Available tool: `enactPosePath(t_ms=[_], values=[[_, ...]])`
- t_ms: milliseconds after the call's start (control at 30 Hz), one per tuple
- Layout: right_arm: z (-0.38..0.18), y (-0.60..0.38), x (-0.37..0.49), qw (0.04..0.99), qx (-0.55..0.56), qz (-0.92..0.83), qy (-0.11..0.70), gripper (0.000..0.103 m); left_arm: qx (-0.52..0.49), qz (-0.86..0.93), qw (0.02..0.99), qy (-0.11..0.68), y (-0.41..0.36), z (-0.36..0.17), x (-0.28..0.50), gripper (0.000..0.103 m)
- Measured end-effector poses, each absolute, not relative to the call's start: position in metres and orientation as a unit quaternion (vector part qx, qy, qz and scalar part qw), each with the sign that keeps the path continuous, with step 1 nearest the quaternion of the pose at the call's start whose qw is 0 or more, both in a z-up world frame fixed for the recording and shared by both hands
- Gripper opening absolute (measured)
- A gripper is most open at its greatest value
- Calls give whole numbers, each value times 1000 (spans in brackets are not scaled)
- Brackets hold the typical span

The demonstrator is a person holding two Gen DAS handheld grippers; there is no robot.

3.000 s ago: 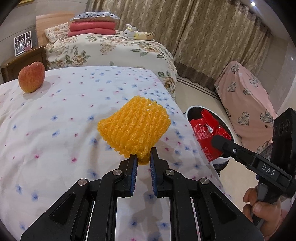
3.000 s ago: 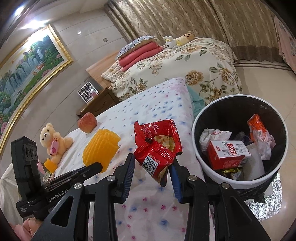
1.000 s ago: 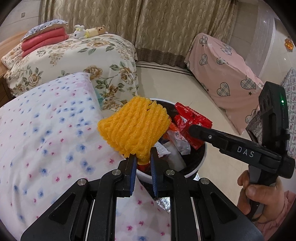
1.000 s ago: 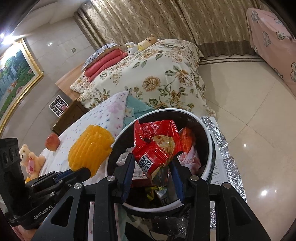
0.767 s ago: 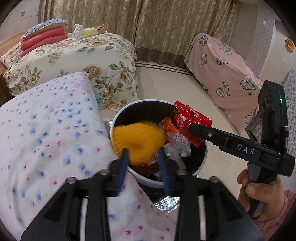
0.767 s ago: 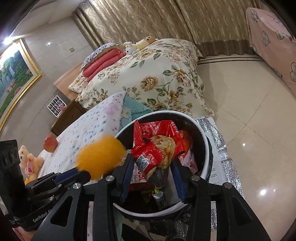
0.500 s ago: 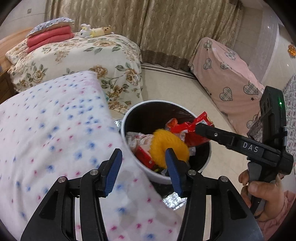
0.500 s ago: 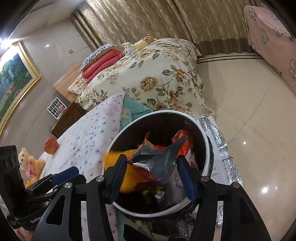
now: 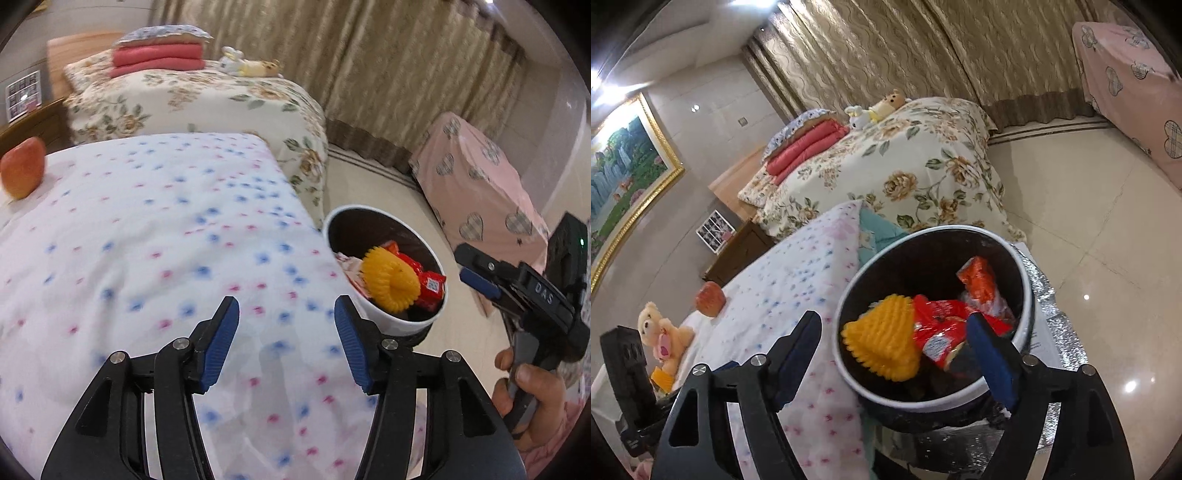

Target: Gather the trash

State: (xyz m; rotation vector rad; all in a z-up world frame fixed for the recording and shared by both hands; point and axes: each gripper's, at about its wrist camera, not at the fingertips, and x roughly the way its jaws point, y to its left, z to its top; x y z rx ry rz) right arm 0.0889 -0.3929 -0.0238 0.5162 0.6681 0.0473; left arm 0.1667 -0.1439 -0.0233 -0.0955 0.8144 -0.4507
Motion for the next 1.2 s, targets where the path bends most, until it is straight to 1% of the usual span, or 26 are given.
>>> enactPosePath(t_ms=[100,167,233,400,467,533,633,667,700,767,833,1200], values=[[-19,-375,85,917,243,34,313,83,-51,-202,902,379,-130,-20,158,57],[-17,-364,82,921,236,41,306,84,-53,-192,909,367,-120,-17,152,59],[-16,-352,80,926,228,47,298,88,-55,-181,917,351,-109,-15,143,60],[-13,-320,70,941,192,64,271,91,-55,-144,939,308,-86,-7,124,68],[-9,-308,66,950,169,67,253,93,-51,-132,948,287,-79,-3,117,68],[-3,-299,60,959,147,66,233,100,-47,-120,956,263,-73,2,109,69],[8,-285,52,972,107,66,197,103,-42,-106,967,229,-66,9,96,76],[11,-280,49,976,95,67,185,103,-39,-98,970,218,-63,10,92,82],[12,-278,47,977,89,68,180,103,-37,-91,972,212,-63,11,90,90],[13,-272,44,980,79,68,172,103,-33,-71,979,190,-59,11,82,99],[10,-268,44,980,75,68,171,103,-31,-61,981,181,-56,9,79,99],[-5,-257,37,980,76,67,173,103,-18,-29,983,181,-49,-1,73,100]])
